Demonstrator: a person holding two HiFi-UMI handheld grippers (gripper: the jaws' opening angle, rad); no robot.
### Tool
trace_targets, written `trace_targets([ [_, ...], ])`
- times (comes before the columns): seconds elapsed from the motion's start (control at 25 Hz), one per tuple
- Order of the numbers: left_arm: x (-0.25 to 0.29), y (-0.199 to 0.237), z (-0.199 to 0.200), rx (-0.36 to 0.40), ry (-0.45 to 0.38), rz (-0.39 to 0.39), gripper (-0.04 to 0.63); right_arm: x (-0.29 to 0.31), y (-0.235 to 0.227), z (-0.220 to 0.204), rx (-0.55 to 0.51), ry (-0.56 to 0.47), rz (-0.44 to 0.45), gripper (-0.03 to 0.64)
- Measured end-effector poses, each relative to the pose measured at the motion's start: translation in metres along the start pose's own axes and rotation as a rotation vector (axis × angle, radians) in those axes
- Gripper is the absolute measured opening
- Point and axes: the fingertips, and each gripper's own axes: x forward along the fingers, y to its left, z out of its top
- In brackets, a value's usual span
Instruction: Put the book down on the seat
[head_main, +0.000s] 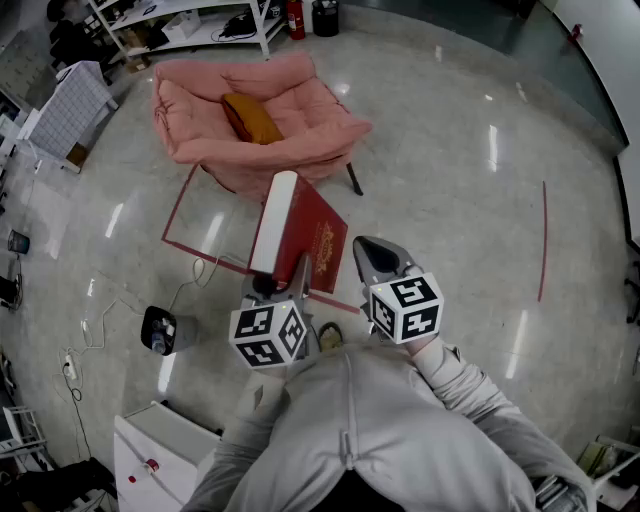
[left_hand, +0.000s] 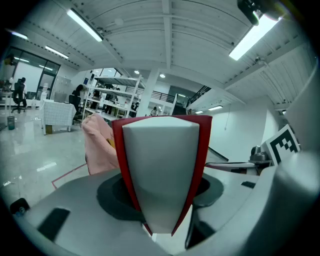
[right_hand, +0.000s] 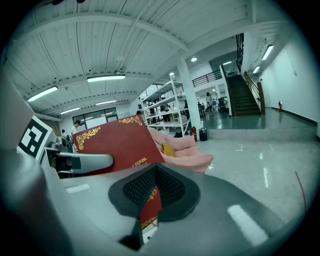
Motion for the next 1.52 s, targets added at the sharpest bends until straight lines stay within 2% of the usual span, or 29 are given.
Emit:
trace_targets([
  [0.4, 0.003, 0.009, 0.003, -0.005, 0.001, -0.014, 0.242, 0.01, 0.009, 0.001, -0.011, 0.006, 0.002, -0.002],
  [0.64, 0.006, 0.023, 0.004, 0.0, 0.011, -0.024, 0.242, 0.021, 0.015, 0.003, 0.048, -0.02, 0.003, 0.0],
  [0.96, 0.007, 0.039, 0.009, 0.003, 0.012, -0.03, 0.242, 0.035, 0.024, 0.004, 0.034, -0.011, -0.001, 0.0],
  [1.52, 0.034, 0.044, 0.014, -0.017, 0.045, -0.014, 0.242, 0.054, 0.01, 0.012, 0.048, 0.028, 0.014, 0.0],
])
